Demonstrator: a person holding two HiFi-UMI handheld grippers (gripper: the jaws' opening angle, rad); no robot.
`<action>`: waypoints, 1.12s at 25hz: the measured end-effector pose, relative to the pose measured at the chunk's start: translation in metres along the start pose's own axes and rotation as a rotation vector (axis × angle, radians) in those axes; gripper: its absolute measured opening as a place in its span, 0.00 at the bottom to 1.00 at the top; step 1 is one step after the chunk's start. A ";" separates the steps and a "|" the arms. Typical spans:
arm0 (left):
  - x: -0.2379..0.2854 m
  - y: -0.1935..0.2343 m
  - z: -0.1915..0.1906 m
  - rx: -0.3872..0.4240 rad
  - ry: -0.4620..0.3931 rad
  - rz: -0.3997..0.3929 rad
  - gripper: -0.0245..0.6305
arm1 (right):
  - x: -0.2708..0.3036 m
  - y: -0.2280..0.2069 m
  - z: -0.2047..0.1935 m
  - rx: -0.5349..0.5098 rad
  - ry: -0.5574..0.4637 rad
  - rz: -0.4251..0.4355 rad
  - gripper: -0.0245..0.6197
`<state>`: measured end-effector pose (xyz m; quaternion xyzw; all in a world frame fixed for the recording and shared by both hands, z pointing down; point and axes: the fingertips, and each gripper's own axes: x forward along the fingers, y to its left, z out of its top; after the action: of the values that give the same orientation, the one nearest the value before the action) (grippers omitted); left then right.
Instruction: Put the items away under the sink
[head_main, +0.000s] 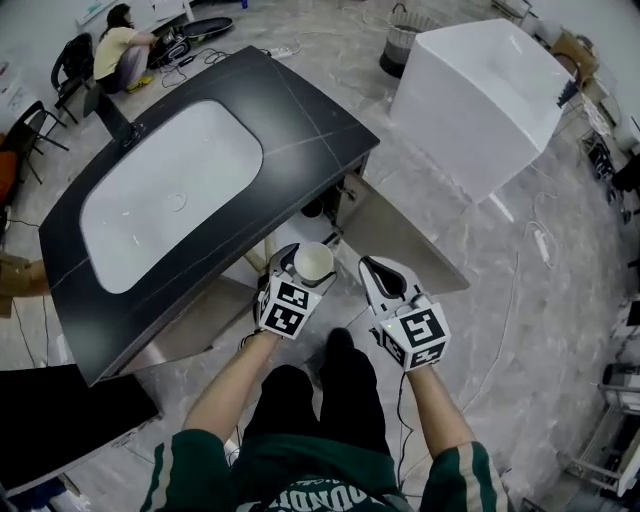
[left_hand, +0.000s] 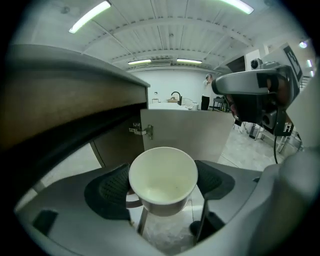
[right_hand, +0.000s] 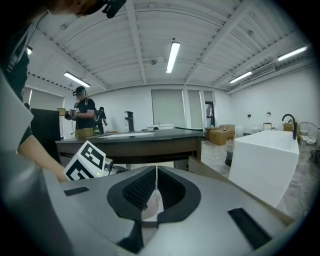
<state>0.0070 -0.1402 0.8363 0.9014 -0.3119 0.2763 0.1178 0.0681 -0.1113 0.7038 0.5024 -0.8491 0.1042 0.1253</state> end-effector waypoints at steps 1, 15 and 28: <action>0.015 0.005 -0.014 0.003 -0.001 0.003 0.67 | 0.010 -0.003 -0.016 -0.004 -0.015 -0.003 0.10; 0.176 0.092 -0.156 -0.004 0.027 0.130 0.67 | 0.117 -0.029 -0.186 -0.036 -0.079 0.040 0.10; 0.253 0.158 -0.228 -0.154 0.155 0.270 0.67 | 0.126 -0.050 -0.247 -0.019 -0.035 0.026 0.10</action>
<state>-0.0236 -0.3007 1.1745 0.8156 -0.4403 0.3337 0.1718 0.0808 -0.1640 0.9804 0.4918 -0.8587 0.0888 0.1137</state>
